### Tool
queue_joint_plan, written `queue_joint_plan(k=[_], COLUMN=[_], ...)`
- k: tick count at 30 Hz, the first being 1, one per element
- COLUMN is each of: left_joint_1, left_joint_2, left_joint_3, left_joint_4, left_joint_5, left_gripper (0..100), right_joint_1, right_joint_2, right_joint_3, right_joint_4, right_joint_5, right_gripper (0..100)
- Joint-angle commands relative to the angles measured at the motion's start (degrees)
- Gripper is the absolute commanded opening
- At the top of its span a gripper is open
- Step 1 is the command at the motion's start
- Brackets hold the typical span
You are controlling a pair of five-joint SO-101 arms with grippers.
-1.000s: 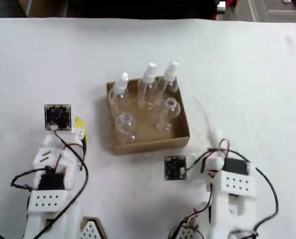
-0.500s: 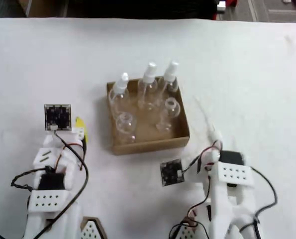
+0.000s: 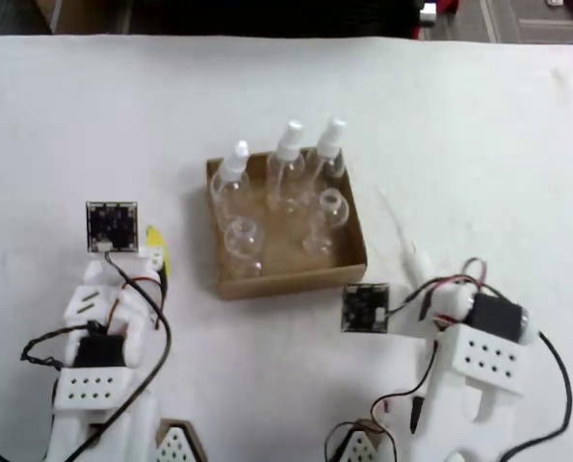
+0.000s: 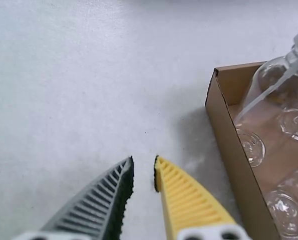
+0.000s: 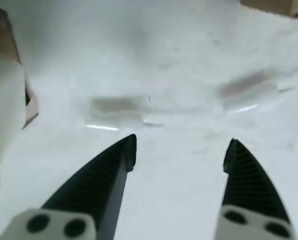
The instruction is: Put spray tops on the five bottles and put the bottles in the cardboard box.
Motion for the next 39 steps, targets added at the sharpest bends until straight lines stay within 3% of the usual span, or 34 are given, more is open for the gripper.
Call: queue_joint_plan(k=[1, 4, 7, 12, 15, 19, 25, 32, 39], left_joint_1=[0.48, 0.48, 0.48, 0.66, 0.66, 0.57, 0.48, 0.48, 0.48], left_joint_2=[-1.10, -1.10, -1.10, -1.10, -1.10, -1.01, -1.10, -1.10, -1.10], left_joint_3=[-2.46, -2.46, -2.46, -2.46, -2.46, -2.46, -1.93, -1.58, -1.58], left_joint_4=[0.00, 0.00, 0.00, 0.00, 0.00, 0.00, -0.09, -0.09, -0.09], left_joint_5=[-0.62, -0.62, -0.62, -0.62, -0.62, -0.62, -1.93, -3.78, -3.78], left_gripper=[7, 7, 7, 7, 7, 7, 7, 7, 7], right_joint_1=[7.60, 12.44, 19.12, 34.51, 38.81, 35.21, 23.87, 20.35, 20.00], right_joint_2=[-4.35, -7.16, -9.89, -14.11, -14.29, -14.73, -14.29, -14.20, -14.20], right_joint_3=[-2.37, -2.11, -0.97, 2.99, 7.82, 10.46, 13.19, 22.24, 27.16], right_joint_4=[-3.03, -4.18, -2.51, -6.02, -7.08, -6.81, -4.53, -13.58, -14.55], right_joint_5=[0.70, 2.73, 11.25, 33.23, 45.19, 41.32, 36.04, 36.66, 45.01], right_gripper=[25.8, 25.8, 25.8, 25.8, 25.8, 25.8, 25.8, 25.8, 25.8])
